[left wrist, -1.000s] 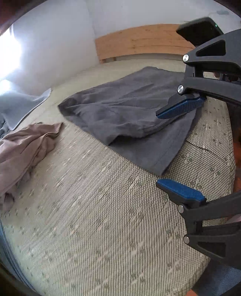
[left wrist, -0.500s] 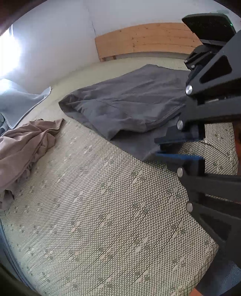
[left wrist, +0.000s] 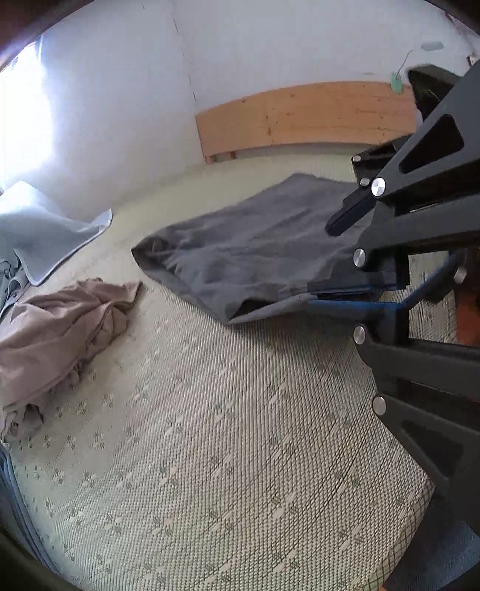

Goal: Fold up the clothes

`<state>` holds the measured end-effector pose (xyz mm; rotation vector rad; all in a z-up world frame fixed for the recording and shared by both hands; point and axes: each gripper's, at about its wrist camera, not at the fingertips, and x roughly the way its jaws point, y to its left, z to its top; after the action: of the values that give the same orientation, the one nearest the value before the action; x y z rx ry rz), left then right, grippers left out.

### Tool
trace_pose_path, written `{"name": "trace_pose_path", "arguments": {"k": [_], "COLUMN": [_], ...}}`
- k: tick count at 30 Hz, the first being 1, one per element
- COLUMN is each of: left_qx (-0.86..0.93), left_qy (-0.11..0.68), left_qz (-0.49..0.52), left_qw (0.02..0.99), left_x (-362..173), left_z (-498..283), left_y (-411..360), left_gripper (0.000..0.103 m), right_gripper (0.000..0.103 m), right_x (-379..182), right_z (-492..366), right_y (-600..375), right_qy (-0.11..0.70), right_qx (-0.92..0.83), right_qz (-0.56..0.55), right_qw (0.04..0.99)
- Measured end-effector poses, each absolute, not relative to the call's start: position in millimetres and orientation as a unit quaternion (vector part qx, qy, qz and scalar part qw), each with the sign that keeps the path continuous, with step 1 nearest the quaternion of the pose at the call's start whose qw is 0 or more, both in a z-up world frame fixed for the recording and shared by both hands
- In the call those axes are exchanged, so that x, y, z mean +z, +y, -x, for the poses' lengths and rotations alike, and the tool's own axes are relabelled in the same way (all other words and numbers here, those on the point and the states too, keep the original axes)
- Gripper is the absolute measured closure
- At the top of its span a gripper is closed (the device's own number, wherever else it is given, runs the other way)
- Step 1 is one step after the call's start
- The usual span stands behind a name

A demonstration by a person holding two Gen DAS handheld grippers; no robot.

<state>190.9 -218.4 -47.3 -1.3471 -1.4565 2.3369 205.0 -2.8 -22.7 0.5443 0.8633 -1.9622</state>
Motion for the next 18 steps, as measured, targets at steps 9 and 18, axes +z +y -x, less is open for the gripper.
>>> {"name": "trace_pose_path", "arguments": {"k": [9, 18], "left_qx": [0.756, 0.751], "left_qy": [-0.499, -0.511], "left_qz": [0.418, 0.412], "left_qw": [0.070, 0.079], "left_x": [-38, -38], "left_z": [-190, -187], "left_y": [-217, -217], "left_gripper": [0.101, 0.102], "right_gripper": [0.032, 0.035], "right_x": [-52, -61], "right_z": [-189, -172], "right_y": [-27, -48], "right_qy": [0.402, 0.416], "right_qx": [-0.818, -0.824], "right_qz": [-0.209, -0.211], "right_qw": [0.354, 0.321]}}
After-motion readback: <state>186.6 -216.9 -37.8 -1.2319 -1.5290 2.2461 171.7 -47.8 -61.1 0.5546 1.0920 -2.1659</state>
